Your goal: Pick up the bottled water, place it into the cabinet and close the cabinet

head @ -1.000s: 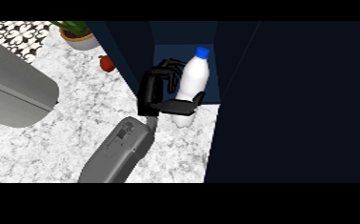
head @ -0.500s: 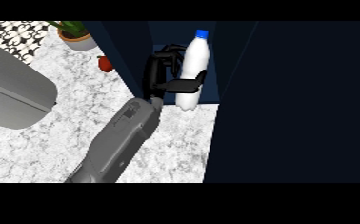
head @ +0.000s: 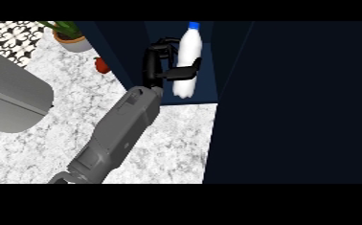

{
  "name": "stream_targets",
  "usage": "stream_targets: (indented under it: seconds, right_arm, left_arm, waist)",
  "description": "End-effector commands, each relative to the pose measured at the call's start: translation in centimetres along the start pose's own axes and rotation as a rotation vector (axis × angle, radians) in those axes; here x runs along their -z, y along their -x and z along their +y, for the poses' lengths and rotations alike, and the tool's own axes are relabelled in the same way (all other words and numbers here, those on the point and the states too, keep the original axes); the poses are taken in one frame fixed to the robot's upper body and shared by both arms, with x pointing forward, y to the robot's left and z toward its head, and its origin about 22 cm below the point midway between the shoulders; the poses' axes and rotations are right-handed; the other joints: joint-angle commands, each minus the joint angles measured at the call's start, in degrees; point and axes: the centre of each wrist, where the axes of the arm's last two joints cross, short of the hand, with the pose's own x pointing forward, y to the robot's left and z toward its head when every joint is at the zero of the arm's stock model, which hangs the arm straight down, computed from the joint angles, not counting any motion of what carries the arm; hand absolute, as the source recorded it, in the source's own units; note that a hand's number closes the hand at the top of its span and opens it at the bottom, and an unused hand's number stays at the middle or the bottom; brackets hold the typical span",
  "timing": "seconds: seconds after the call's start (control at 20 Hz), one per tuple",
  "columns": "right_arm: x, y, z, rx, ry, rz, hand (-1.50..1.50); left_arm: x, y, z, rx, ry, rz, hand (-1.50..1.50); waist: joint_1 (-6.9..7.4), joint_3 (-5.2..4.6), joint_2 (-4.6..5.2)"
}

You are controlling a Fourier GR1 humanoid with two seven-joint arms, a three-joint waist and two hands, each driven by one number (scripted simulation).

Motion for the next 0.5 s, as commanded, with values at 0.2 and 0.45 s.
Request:
stream_targets:
  seconds: [0.2, 0.45]
  right_arm:
    - [-1.2, -1.8, -0.5, 0.023, -0.020, -0.034, -1.50]
    - [-1.2, -0.8, -0.4, 0.019, -0.029, -0.047, -1.50]
  left_arm:
    - [2.0, 1.1, 2.0, 0.121, -0.072, -0.027, 1.50]
    - [2.9, -0.2, 0.5, 0.202, -0.099, -0.065, 1.50]
  waist:
    - [-0.58, -0.02, 0.44]
    - [-1.53, 0.01, 0.63]
